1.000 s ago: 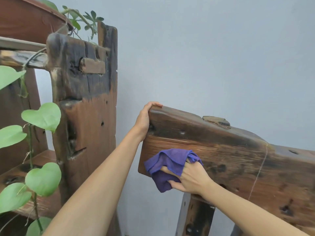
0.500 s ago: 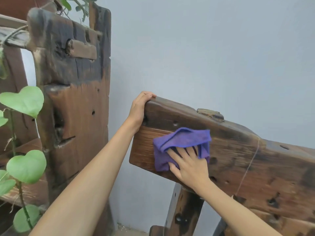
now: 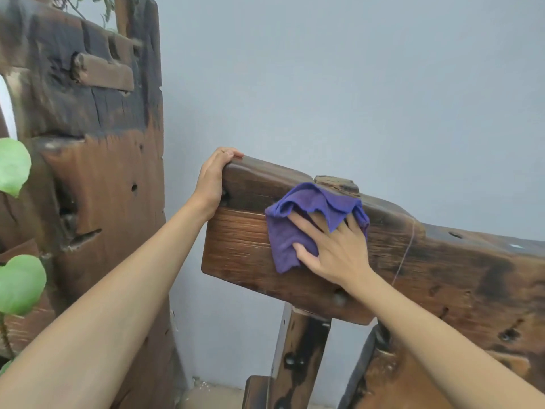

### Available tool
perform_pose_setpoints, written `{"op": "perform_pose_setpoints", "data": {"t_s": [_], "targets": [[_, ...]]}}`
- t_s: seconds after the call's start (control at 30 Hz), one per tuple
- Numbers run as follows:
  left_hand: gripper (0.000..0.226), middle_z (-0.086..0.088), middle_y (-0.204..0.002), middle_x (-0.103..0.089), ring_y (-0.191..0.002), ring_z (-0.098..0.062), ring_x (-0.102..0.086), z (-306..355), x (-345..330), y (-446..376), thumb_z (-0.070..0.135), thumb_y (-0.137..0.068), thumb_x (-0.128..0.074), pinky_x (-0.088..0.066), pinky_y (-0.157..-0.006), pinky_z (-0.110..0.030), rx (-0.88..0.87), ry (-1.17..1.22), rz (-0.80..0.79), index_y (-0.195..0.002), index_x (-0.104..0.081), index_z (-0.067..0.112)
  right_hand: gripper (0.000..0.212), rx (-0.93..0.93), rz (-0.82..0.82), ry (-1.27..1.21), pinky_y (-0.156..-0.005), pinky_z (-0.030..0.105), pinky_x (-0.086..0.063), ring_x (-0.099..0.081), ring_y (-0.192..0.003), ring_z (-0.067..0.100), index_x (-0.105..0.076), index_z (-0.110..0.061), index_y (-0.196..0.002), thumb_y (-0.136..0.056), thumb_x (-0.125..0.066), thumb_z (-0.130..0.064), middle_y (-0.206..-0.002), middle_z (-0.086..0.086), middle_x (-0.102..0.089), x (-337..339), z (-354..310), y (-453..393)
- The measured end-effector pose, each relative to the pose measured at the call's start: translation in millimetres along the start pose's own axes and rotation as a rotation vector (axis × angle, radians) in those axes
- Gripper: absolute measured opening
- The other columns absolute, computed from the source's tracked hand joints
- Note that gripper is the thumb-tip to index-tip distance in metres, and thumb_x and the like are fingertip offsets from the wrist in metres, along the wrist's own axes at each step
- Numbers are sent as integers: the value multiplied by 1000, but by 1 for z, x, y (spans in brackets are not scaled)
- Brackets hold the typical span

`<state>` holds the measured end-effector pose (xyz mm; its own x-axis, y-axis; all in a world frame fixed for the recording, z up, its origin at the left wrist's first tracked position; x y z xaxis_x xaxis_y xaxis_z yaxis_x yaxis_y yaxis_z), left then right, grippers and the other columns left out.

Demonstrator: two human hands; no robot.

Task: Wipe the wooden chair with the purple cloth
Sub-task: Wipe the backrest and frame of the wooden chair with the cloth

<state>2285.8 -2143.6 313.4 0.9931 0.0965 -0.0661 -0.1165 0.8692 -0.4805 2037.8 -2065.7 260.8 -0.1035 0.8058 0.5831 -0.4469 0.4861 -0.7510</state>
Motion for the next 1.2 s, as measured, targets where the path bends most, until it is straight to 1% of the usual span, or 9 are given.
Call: {"op": "perform_pose_setpoints", "data": {"t_s": [0.13,0.2,0.3,0.47,0.6,0.8,0.93,1.07,1.2], "targets": [[31,13,-101,-63,-97,-13,-54,-1,-1,1,51,-92,-39,-45,-68,-31,9,-31,-12,-93,-67,37,60,-123,115,22,-112,49,-30,-41,-141,32,-36,-38,-156,-99,-44,-53,-156,-1,-45,0,8,5],[32,12,-102,-64,-97,-12,-55,-1,0,2,52,-92,-39,-47,-67,-28,2,-29,-17,-94,-67,37,54,-138,67,26,-102,47,-37,-47,-131,33,-41,-37,-152,-100,-41,-53,-149,1,-49,-20,-1,30],[33,13,-101,-64,-98,-13,-55,0,0,2,54,-91,-39,-47,-69,-30,-10,-29,-17,-95,-66,36,41,-66,-41,-38,-72,37,-42,-64,-97,33,-50,-39,-136,-98,-42,-53,-119,2,-64,-49,-11,82],[39,11,-104,-64,-98,-12,-55,-1,-1,1,59,-84,-40,-45,-67,-28,-9,-20,-1,-96,-67,35,50,30,-242,-70,-65,32,-49,-68,-92,25,-47,-45,-139,-91,-53,-54,-115,-3,-70,-69,-8,143],[40,11,-105,-63,-99,-13,-54,-3,0,0,59,-84,-39,-45,-68,-31,-1,-23,11,-98,-67,33,50,-4,-175,-13,-72,37,-56,-70,-100,31,-45,-44,-139,-91,-47,-57,-121,2,-73,-41,14,108],[38,11,-102,-64,-95,-13,-53,-8,3,-5,58,-84,-41,-42,-65,-31,-1,-25,26,-95,-69,35,56,20,84,143,-108,48,-36,-45,-134,30,-35,-38,-157,-104,-39,-53,-153,0,-51,21,67,27],[36,17,-101,-68,-94,-8,-55,-2,6,-5,50,-86,-43,-41,-70,-34,-12,-87,94,-90,-74,32,54,-47,70,74,-101,46,-41,-49,-130,29,-45,-31,-151,-100,-47,-45,-148,0,-52,9,52,45],[40,12,-104,-72,-103,-11,-61,22,6,2,38,-89,-38,-45,-80,-31,-119,-408,293,-95,-76,28,44,-2,-115,-14,-59,34,-45,-65,-78,34,-49,-34,-132,-89,-55,-47,-101,2,-70,-22,30,98],[37,-10,-92,-70,-87,-35,-61,60,-36,4,32,-87,-41,-44,-69,-37,-330,-1068,269,-91,-73,13,49,0,-274,-58,-56,29,-45,-65,-78,25,-54,-40,-136,-88,-56,-50,-106,-2,-70,-57,28,169]]}}
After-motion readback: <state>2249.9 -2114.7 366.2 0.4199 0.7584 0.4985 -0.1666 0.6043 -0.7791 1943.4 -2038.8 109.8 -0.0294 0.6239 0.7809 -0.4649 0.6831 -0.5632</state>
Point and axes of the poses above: each hand's wrist, its own y-axis away from the middle knuckle, its own x-axis out of the back of the hand, z = x × y, the point moved 8 cm from there along -y, towards the middle knuckle
